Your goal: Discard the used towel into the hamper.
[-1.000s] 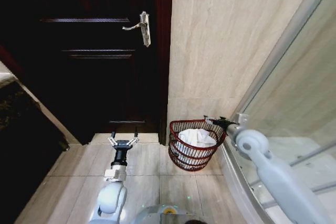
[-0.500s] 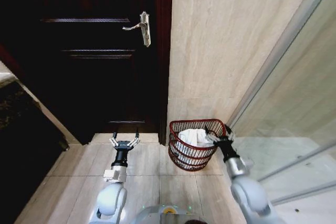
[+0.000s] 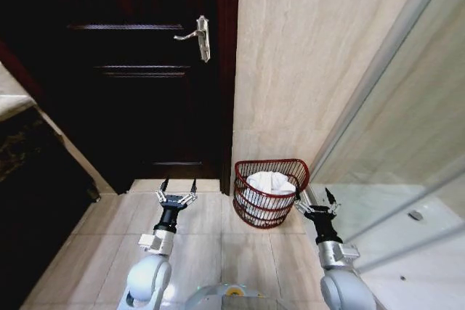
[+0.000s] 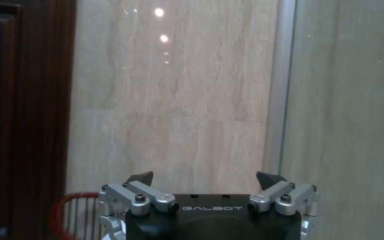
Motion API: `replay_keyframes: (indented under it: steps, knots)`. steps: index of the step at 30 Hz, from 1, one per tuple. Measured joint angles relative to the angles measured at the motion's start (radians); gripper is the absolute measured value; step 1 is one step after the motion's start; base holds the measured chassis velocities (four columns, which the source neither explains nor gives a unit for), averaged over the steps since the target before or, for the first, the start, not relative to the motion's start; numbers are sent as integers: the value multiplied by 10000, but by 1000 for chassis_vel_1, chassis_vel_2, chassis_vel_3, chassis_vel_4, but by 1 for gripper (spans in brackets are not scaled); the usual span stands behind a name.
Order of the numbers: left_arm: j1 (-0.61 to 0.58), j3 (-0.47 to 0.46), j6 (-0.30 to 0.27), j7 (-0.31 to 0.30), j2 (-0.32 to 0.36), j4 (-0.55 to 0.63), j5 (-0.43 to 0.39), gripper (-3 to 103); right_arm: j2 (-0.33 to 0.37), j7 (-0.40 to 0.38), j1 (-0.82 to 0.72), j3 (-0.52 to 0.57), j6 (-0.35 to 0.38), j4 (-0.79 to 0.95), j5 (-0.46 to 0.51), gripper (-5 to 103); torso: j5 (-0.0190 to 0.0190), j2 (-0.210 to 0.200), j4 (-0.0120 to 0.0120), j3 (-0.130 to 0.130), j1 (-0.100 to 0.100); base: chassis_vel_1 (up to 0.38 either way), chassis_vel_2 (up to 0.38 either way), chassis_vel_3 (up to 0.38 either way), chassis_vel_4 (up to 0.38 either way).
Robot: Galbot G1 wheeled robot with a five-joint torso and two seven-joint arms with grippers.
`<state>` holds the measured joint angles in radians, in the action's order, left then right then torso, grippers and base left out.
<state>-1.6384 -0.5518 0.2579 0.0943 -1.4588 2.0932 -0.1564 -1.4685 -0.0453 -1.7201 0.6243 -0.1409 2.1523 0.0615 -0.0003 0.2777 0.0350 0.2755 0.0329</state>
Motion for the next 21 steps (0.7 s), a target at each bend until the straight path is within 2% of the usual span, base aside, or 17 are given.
replay_keyframes:
  steps: [4, 6, 7, 12, 20, 21]
  knots:
    - [-56, 1, 85, 184, -27, -25, 23, 100, -108, -2, -232, -87, -127, -14, -24, 100, 6, 0, -1, -1, -1, 243, -237, -236, 222]
    - [-97, 4, 131, 271, -39, -31, 39, 100, -211, 4, -450, -133, -303, -53, -51, 100, -2, 0, -1, -1, -1, 276, -300, -284, 274]
    - [-100, 2, 144, 276, -41, -31, 43, 100, -238, 13, -528, -144, -377, -78, -80, 100, 8, 0, -1, -1, -1, 300, -299, -298, 264]
    - [-41, -1, 224, 259, -82, -122, 46, 100, -298, -96, -854, -408, -688, -191, -371, 100, -3, -1, 1, 0, -2, 298, -318, -305, 297]
    - [-21, -49, 259, 188, -63, -196, 297, 100, -600, -398, -932, -644, -1185, -341, -817, 100, 7, 1, 0, -4, -7, 304, -313, -308, 311]
    - [-19, -47, 247, 143, -59, -212, 343, 100, -613, -446, -913, -645, -1254, -362, -857, 100, -2, 1, 1, -4, -7, 218, -170, -180, 209]
